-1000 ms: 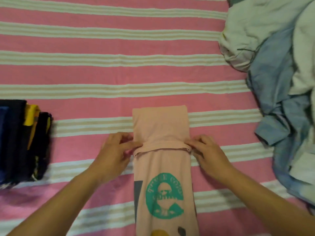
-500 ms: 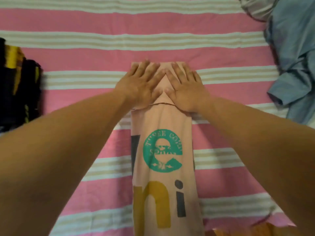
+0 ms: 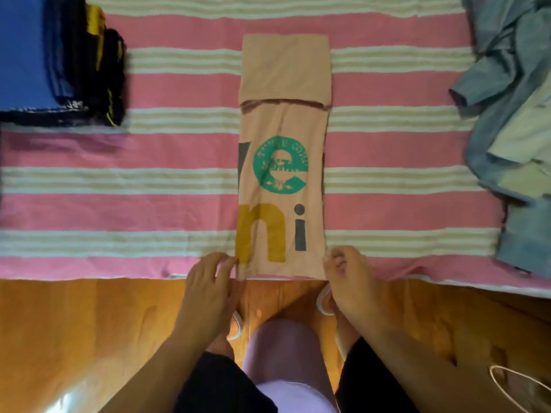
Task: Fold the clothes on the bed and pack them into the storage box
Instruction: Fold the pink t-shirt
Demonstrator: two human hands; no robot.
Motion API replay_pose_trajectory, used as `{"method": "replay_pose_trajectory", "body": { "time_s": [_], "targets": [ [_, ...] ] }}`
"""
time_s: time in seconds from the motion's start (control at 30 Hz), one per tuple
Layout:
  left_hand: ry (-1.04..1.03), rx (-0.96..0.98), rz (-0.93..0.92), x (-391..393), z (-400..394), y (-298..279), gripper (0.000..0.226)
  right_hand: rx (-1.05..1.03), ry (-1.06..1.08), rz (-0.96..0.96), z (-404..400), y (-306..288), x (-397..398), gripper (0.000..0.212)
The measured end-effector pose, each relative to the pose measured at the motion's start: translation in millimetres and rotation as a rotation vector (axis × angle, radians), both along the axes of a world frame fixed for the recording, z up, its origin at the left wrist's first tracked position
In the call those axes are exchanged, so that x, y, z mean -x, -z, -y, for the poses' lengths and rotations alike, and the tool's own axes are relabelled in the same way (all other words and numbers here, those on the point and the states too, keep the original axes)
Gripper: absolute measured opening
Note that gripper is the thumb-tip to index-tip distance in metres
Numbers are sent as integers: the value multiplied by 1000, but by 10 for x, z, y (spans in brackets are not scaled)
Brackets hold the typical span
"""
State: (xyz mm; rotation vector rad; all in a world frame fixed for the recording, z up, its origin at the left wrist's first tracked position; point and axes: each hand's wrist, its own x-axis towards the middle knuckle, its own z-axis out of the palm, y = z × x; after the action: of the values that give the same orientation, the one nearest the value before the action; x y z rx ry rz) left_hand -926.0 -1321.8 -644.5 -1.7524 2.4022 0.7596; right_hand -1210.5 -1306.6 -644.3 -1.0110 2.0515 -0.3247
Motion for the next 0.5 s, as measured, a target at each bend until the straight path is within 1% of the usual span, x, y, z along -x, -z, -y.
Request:
{"method": "replay_pose_trajectory", "body": {
  "time_s": [0.07, 0.13, 0.2, 0.27, 0.33, 0.4, 0.43, 0.5],
  "targets": [
    [66, 107, -22, -51, 94, 123, 35, -30, 41, -10, -86, 60, -145, 11],
    [151, 194, -87, -55, 200, 199, 22, 0, 75, -58, -77, 60, -280, 19],
    [212, 198, -126, -103, 151, 178, 16, -13, 127, -66, -95, 13, -373, 26],
    [227, 168, -155, -137, 91, 114, 14, -32, 238, -36, -145, -15, -403, 31],
    [198, 134, -143, -199, 38, 47, 12, -52, 268, -36, -197, -51, -437, 35],
    [130, 73, -71, -216, -18, 74, 16, -89, 282, -18, -238, -33, -439, 38],
    [84, 23, -22, -213, -48, 90, 23, -121, 258, -7, -232, -35, -431, 40],
    [-102, -59, 12, -170, -88, 98, 32, -188, 125, -12, -186, -3, -355, 44]
  ]
}}
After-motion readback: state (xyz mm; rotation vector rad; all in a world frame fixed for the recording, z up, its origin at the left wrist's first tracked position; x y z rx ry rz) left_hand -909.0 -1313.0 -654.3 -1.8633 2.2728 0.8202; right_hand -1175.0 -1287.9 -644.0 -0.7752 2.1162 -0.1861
